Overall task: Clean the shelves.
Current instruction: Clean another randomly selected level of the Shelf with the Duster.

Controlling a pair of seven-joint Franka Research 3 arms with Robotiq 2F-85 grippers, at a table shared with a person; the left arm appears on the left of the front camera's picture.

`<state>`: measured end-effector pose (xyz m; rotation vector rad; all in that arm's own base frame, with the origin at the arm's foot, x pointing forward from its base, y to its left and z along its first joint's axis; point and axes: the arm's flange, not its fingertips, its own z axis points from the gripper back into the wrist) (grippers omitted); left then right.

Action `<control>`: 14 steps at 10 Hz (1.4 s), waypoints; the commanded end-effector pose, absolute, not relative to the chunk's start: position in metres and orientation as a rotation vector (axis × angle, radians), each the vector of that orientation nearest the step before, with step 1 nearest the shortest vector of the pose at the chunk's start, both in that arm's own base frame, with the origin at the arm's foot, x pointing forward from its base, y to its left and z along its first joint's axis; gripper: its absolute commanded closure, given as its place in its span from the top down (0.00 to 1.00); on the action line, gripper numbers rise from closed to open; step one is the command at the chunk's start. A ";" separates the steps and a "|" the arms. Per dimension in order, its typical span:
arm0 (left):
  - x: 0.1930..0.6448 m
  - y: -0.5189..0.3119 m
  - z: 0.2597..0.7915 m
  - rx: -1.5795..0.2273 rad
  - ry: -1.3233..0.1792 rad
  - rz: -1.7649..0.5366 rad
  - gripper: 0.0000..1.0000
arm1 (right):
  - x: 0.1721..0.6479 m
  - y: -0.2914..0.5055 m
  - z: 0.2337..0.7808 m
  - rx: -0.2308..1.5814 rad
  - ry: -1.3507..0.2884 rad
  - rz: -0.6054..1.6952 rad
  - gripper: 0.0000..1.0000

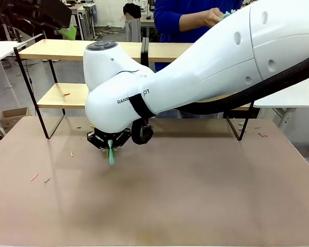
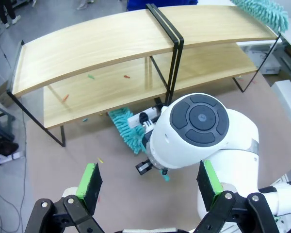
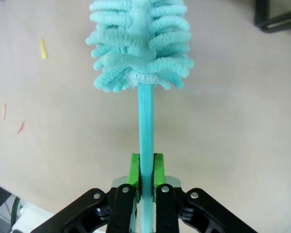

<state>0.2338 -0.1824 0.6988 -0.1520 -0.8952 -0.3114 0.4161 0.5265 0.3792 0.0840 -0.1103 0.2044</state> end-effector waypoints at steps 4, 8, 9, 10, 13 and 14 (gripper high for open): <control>0.233 -0.181 0.699 -0.151 -0.895 -0.308 1.00 | 0.428 0.534 0.367 0.261 -0.115 0.338 0.13; 0.233 -0.181 0.699 -0.151 -0.895 -0.308 1.00 | 0.434 0.533 0.367 0.275 -0.064 0.472 0.13; 0.233 -0.181 0.699 -0.151 -0.895 -0.308 1.00 | 0.435 0.527 0.369 0.266 -0.054 0.513 0.13; 0.233 -0.181 0.699 -0.151 -0.895 -0.308 1.00 | 0.435 0.518 0.373 0.267 -0.045 0.567 0.13; 0.233 -0.181 0.699 -0.151 -0.895 -0.308 1.00 | 0.435 0.473 0.379 0.259 0.043 0.828 0.13; 0.233 -0.181 0.699 -0.151 -0.895 -0.308 1.00 | 0.430 0.453 0.383 0.234 0.069 0.953 0.13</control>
